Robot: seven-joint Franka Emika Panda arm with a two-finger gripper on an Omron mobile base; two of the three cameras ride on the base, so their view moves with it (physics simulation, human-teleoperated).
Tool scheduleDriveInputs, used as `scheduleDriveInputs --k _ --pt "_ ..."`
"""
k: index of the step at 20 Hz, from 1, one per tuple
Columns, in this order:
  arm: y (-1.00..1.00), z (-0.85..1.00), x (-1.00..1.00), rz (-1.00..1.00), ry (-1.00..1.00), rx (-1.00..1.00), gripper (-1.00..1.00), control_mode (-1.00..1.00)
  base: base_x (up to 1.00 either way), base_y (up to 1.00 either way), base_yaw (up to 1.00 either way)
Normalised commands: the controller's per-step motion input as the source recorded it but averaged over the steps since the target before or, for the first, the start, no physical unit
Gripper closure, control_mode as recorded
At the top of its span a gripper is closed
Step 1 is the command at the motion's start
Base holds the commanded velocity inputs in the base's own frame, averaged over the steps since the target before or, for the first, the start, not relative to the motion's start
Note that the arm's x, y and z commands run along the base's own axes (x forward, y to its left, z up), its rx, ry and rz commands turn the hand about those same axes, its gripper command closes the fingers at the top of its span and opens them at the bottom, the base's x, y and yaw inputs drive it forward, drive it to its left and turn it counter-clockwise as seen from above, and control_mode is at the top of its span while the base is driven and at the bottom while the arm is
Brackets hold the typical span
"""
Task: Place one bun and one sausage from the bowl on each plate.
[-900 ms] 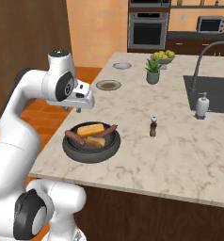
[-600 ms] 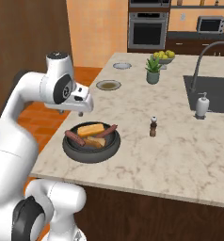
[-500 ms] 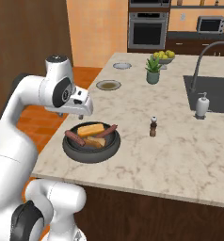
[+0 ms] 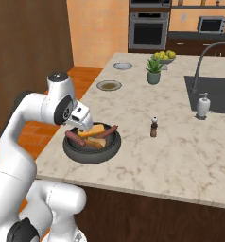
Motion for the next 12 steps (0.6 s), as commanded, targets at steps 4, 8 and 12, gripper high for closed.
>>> scheduleDriveInputs --k 4,8,12 --pt "0.00 -0.31 0.46 -0.27 0.06 0.08 -1.00 -1.00 0.00 0.00 0.00" --pt "0.00 -0.20 0.61 -0.26 0.04 0.00 -1.00 -1.00 0.00 0.00 0.00" --pt "0.04 -0.24 0.56 -0.18 0.03 0.00 -1.00 -1.00 0.00 0.00 0.00"
